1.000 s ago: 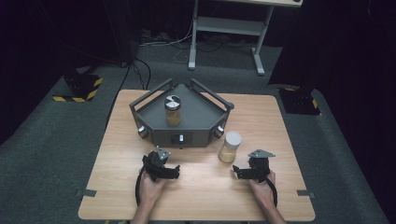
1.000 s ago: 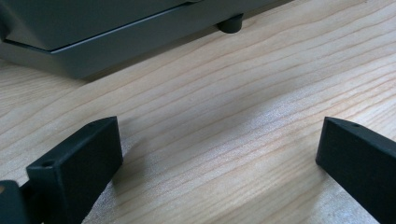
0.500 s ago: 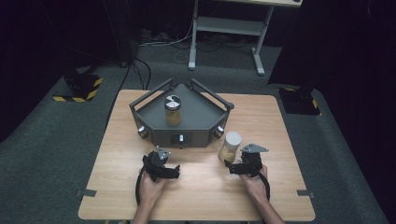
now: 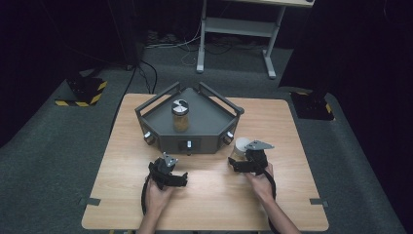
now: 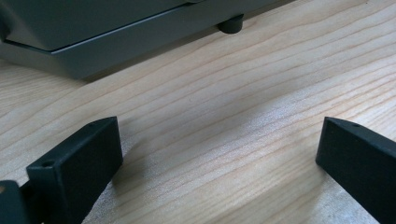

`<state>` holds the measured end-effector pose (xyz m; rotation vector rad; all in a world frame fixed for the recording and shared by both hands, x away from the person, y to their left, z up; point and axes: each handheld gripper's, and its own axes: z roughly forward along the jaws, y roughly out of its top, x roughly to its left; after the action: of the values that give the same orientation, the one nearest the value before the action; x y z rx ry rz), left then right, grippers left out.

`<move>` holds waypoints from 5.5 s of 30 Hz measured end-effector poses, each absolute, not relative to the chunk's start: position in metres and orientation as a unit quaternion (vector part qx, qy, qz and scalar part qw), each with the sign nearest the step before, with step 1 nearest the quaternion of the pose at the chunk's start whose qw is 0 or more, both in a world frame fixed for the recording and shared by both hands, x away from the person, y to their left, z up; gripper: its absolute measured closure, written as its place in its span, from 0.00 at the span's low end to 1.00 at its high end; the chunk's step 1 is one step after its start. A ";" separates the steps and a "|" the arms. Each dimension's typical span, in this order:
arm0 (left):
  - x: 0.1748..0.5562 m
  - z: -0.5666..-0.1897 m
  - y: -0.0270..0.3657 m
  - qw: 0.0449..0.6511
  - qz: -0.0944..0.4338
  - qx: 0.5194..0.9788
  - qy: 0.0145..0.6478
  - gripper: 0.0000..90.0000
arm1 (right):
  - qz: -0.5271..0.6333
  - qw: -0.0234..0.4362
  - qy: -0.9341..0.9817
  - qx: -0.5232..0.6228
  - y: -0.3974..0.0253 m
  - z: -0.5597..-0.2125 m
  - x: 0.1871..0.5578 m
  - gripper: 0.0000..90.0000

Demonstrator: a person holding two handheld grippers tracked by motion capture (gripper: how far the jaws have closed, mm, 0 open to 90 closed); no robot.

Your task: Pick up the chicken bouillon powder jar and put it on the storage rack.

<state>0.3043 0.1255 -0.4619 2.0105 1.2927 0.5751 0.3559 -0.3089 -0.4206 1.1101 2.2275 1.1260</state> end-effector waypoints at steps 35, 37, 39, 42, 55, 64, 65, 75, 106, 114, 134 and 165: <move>0.304 -0.462 0.125 0.335 0.221 0.770 0.496 0.00 | 0.420 0.193 0.789 0.405 -0.311 -0.425 0.369 0.34; 0.305 -0.462 0.126 0.335 0.220 0.770 0.496 0.00 | 0.421 0.195 0.788 0.404 -0.311 -0.426 0.368 0.35; 0.304 -0.462 0.125 0.335 0.220 0.770 0.496 0.00 | 0.421 0.196 0.788 0.404 -0.311 -0.425 0.368 0.35; 0.305 -0.462 0.125 0.335 0.220 0.770 0.496 0.00 | 0.420 0.196 0.789 0.402 -0.311 -0.425 0.367 0.35; 0.305 -0.462 0.126 0.335 0.221 0.770 0.496 0.00 | 0.414 0.192 0.797 0.396 -0.311 -0.421 0.368 0.35; 0.305 -0.462 0.126 0.335 0.220 0.770 0.496 0.00 | 0.410 0.188 0.802 0.390 -0.312 -0.418 0.369 0.36; 0.305 -0.462 0.126 0.335 0.220 0.770 0.496 0.00 | 0.411 0.188 0.803 0.390 -0.312 -0.417 0.369 0.36; 0.305 -0.462 0.125 0.335 0.220 0.770 0.496 0.00 | 0.417 0.190 0.804 0.378 -0.313 -0.408 0.367 0.36; 0.305 -0.462 0.125 0.335 0.221 0.770 0.496 0.00 | 0.438 0.174 0.830 0.299 -0.300 -0.314 0.369 0.36; 0.305 -0.462 0.125 0.335 0.220 0.770 0.496 0.00 | 0.449 0.170 0.831 0.281 -0.293 -0.286 0.377 0.36; 0.305 -0.462 0.125 0.335 0.221 0.770 0.496 0.00 | 0.445 0.170 0.836 0.273 -0.258 -0.246 0.415 0.36; 0.304 -0.462 0.125 0.336 0.220 0.769 0.497 0.00 | 0.396 0.182 0.841 0.320 -0.207 -0.258 0.465 0.37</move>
<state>0.3045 0.1253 -0.4621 2.0068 1.2957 0.5747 0.4651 -0.2070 -0.2579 0.9038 2.3736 1.1183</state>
